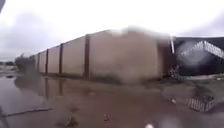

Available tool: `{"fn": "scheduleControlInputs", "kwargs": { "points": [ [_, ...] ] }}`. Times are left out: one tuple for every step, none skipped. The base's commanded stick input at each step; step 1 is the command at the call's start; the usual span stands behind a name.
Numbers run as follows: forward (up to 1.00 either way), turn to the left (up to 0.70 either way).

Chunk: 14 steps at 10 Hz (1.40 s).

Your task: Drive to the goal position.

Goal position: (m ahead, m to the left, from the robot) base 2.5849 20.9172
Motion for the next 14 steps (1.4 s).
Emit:
{"fn": "scheduleControlInputs", "kwargs": {
  "points": [
    [0.5, 0.02],
    [0.5, 0.02],
    [0.5, 0.02],
    [0.5, 0.02],
    [0.5, 0.02],
    [0.5, 0.02],
    [0.5, 0.02],
    [0.5, 0.02],
    [0.5, 0.02],
    [0.5, 0.24],
    [0.5, 0.38],
    [0.5, 0.52],
    [0.5, 0.14],
    [0.5, 0.08]
  ]
}}
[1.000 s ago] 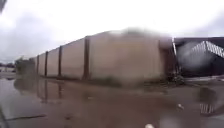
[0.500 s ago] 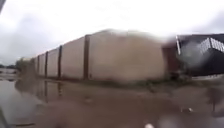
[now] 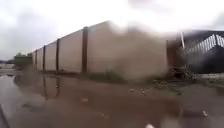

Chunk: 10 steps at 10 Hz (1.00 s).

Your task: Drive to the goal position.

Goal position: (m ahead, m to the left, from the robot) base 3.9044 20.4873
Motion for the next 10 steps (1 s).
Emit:
{"fn": "scheduleControlInputs", "kwargs": {
  "points": [
    [0.5, 0.02],
    [0.5, 0.02],
    [0.5, 0.02],
    [0.5, 0.02],
    [0.5, 0.02],
    [0.5, 0.02],
    [0.5, 0.02],
    [0.5, 0.02],
    [0.5, 0.05],
    [0.5, 0.17]
  ]
}}
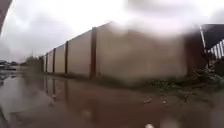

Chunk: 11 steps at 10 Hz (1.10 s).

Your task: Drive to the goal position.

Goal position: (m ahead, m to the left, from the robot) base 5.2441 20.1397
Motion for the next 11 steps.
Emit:
{"fn": "scheduleControlInputs", "kwargs": {
  "points": [
    [0.5, 0.3],
    [0.5, 0.42],
    [0.5, 0.52],
    [0.5, 0.52],
    [0.5, 0.48],
    [0.5, 0.4],
    [0.5, 0.23],
    [0.5, 0.23],
    [0.5, 0.23],
    [0.5, 0.23],
    [0.5, 0.23]
  ]
}}
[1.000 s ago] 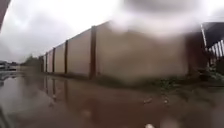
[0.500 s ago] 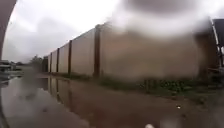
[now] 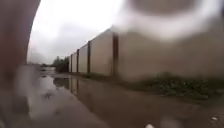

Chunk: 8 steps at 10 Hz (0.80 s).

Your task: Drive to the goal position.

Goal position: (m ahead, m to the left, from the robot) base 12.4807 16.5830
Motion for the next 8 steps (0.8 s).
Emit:
{"fn": "scheduleControlInputs", "kwargs": {
  "points": [
    [0.5, 0.23],
    [0.5, 0.23],
    [0.5, 0.23],
    [0.5, 0.12],
    [0.5, 0.11],
    [0.5, 0.11],
    [0.5, 0.11],
    [0.5, 0.11]
  ]
}}
